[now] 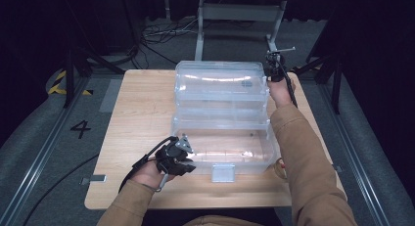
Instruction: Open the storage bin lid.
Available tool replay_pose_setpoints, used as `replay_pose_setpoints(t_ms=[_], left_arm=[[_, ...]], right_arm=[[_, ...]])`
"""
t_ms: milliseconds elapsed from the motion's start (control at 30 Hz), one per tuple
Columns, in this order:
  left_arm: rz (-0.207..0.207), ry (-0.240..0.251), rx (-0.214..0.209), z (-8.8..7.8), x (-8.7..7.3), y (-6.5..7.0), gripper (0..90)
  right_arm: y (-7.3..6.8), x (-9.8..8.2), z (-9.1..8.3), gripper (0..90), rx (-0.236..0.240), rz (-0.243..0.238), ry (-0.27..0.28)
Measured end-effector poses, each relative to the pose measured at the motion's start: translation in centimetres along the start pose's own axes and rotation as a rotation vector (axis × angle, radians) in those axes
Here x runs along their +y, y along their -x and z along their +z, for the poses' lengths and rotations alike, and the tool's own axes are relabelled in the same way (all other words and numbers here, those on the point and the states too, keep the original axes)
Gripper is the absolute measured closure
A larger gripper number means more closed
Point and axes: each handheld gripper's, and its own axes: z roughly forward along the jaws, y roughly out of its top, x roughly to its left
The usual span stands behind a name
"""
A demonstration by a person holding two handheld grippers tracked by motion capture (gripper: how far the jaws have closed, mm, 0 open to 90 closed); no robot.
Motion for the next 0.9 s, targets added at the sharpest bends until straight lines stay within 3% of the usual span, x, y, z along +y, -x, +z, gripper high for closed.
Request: replay_pose_setpoints(t_ms=[200, 900], left_arm=[[0.0, 0.002, 0.0, 0.0, -0.01, 0.0, 74.3], [0.0, 0.004, -0.001, 0.0, -0.03, -0.01, 74.2]], right_arm=[[0.55, -0.15, 0.42, 83.1, 0.03, 0.05, -0.037], [0.38, -0.14, 0.4, 82.2, 0.024, 0.041, -0.036]])
